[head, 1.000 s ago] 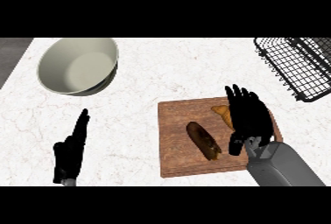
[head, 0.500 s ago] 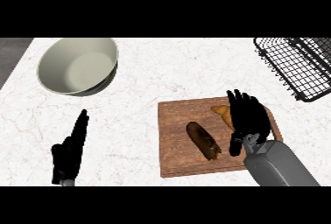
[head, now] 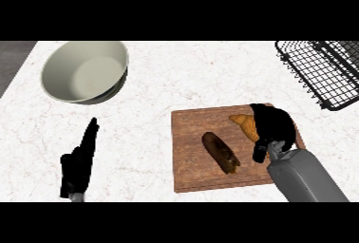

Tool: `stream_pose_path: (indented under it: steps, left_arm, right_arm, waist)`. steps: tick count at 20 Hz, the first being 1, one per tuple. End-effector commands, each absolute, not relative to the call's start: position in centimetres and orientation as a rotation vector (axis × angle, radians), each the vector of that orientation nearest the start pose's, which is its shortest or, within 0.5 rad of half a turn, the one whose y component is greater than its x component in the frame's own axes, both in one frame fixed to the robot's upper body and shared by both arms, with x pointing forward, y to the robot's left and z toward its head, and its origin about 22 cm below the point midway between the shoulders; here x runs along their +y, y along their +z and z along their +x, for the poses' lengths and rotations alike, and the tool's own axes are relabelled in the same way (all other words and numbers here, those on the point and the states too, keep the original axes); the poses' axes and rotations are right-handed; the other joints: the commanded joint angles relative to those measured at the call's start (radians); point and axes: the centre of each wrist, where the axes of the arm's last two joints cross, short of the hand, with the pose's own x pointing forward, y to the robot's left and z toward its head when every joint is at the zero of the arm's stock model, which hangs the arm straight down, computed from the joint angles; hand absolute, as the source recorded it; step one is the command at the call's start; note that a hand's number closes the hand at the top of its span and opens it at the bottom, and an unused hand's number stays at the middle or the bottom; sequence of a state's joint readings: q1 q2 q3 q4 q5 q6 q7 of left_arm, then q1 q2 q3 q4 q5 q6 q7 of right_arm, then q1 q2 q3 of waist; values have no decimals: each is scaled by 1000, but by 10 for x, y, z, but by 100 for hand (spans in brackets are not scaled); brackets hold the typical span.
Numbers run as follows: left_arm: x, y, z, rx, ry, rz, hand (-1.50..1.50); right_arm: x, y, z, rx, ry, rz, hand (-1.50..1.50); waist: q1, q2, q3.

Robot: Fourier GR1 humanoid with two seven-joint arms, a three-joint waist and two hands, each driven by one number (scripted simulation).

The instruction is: Pick the croissant from the cutting board and place it in the tiered basket

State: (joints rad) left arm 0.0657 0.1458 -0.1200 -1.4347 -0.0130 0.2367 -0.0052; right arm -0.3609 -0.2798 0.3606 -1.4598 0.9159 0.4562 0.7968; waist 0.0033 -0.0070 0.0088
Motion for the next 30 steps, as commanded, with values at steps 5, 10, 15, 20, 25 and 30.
stream_pose_path:
  steps: [5, 10, 15, 20, 25, 30]
  left_arm:
    - [238, -39, 210, -1289, -28, 249, 0]
    - [249, -56, 203, -1291, -33, 246, 0]
    - [256, -55, 203, -1305, 1, 283, 0]
    - [260, -52, 205, -1291, 7, 296, 0]
    - [259, -58, 210, -1303, -1, 284, 0]
    - [261, -55, 203, -1283, 11, 264, 0]
  right_arm:
    - [-181, 30, 318, -767, 1237, -983, 150]
    - [-173, 39, 310, -815, 1340, -1048, 150]
    - [-274, 37, 309, -553, 802, -1102, 150]
    - [-337, 53, 294, -423, 439, -1145, 150]
    - [-334, 88, 283, -540, 214, -1197, 150]
    - [-332, 169, 270, -788, -65, -1257, 150]
  waist:
    - [8, 8, -8]
    - [5, 7, -9]
    - [-48, 5, -8]
    - [-44, 2, -9]
    - [-30, 3, -10]
    - [-40, -4, -11]
